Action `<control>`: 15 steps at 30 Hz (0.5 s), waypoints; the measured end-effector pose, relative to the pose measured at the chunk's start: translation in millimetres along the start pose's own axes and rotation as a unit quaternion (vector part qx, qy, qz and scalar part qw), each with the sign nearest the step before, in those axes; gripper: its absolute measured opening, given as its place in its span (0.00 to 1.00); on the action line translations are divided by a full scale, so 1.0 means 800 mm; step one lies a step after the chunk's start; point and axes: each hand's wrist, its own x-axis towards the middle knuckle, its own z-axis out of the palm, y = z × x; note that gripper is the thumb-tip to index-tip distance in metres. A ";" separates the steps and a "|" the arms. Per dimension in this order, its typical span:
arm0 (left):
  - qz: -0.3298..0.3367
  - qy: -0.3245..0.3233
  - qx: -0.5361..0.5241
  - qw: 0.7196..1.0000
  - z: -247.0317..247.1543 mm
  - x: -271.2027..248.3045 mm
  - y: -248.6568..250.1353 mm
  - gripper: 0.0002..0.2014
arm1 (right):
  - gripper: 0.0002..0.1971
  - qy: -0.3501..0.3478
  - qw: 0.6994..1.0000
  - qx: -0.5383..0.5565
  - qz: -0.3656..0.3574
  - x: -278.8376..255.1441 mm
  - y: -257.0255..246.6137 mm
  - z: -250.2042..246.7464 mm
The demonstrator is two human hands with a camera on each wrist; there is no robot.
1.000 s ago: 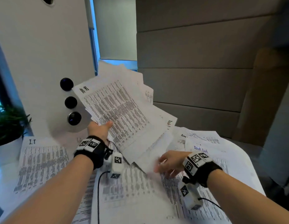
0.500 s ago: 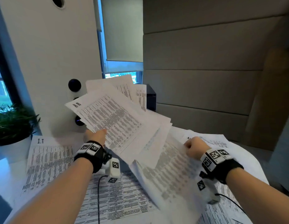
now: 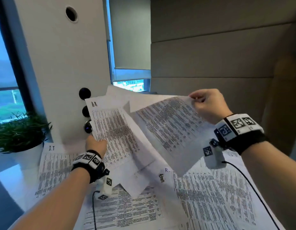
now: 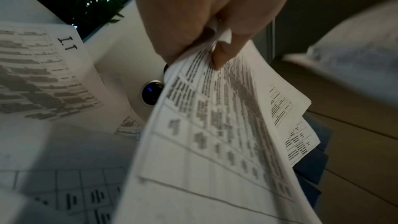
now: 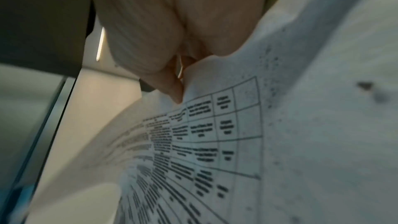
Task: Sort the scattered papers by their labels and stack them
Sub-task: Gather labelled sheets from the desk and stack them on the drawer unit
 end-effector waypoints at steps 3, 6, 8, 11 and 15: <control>0.011 -0.029 -0.005 1.000 -0.007 -0.001 0.006 0.17 | 0.05 0.021 0.993 0.106 0.039 0.002 -0.002 0.018; 0.027 -0.053 -0.023 0.998 -0.003 -0.001 0.015 0.22 | 0.02 -0.024 0.987 0.134 0.087 -0.014 0.008 0.055; 0.032 -0.088 -0.069 0.993 0.000 -0.001 0.021 0.21 | 0.04 -0.051 0.980 0.125 0.144 -0.029 0.023 0.076; 0.013 -0.125 -0.133 0.983 0.003 0.008 0.021 0.20 | 0.05 -0.037 0.961 0.157 0.227 -0.047 0.049 0.100; -0.009 -0.161 -0.163 0.973 0.018 0.031 0.001 0.25 | 0.08 -0.029 0.936 0.226 0.268 -0.057 0.082 0.118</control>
